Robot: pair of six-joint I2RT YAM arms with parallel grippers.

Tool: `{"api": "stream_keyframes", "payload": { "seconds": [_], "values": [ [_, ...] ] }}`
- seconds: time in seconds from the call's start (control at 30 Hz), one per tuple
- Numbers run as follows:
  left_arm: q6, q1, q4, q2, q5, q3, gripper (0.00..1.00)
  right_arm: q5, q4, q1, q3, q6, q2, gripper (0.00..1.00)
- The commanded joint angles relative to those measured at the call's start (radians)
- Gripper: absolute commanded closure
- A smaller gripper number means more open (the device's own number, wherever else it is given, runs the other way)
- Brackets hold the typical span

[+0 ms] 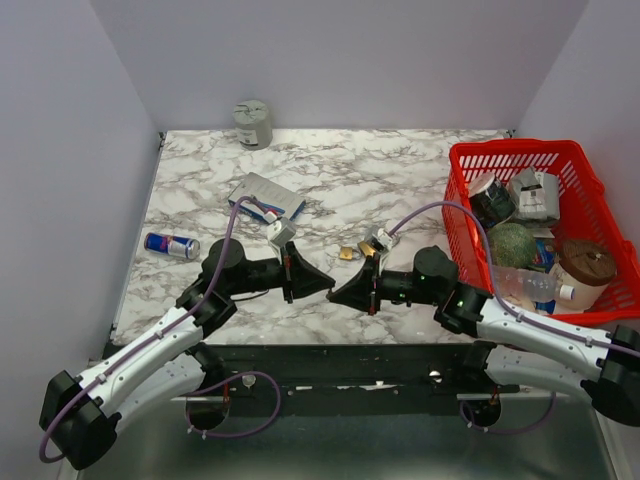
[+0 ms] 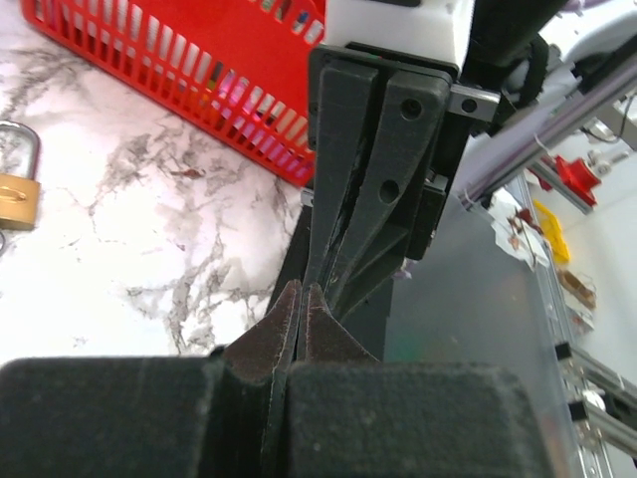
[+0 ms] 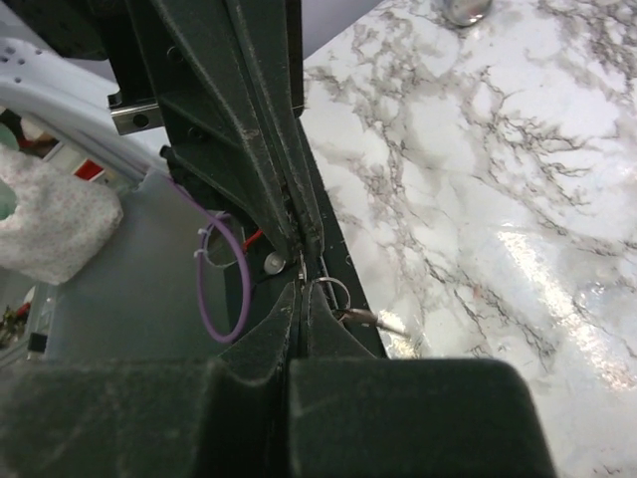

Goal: Unlock with the key

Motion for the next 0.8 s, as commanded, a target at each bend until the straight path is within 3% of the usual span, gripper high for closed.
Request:
{"api": "stream_keyframes", "payload": {
  "seconds": [0.0,0.13,0.17,0.23,0.27,0.37,0.57,0.7,0.77],
  "values": [
    [0.035,0.002,-0.039,0.001,0.132,0.034,1.00,-0.111,0.097,0.003,-0.008,0.014,0.027,0.99],
    [0.032,0.003,-0.042,0.001,0.146,0.034,1.00,-0.099,0.112,0.001,-0.021,0.031,0.026,0.99],
    [0.032,0.003,-0.045,0.001,0.145,0.034,0.95,-0.089,0.114,0.003,-0.029,0.035,0.017,0.99],
    [0.035,0.003,-0.052,0.003,0.122,0.037,0.60,-0.029,0.114,0.001,-0.035,0.054,0.003,0.99],
    [0.050,0.003,-0.063,0.003,0.108,0.040,0.35,0.002,0.106,-0.001,-0.044,0.058,-0.005,0.99],
    [0.084,0.005,-0.095,0.007,0.038,0.051,0.15,0.074,0.088,-0.020,-0.055,0.057,-0.029,0.99],
    [0.223,0.005,-0.209,0.055,-0.088,0.111,0.12,0.045,0.066,-0.157,-0.121,0.057,-0.100,0.99],
    [0.334,0.003,-0.362,0.156,-0.421,0.164,0.12,0.034,0.011,-0.272,-0.176,0.065,-0.231,0.99],
    [0.374,0.003,-0.425,0.257,-0.420,0.216,0.12,0.040,-0.033,-0.306,-0.201,0.059,-0.328,0.99]
  ]
}}
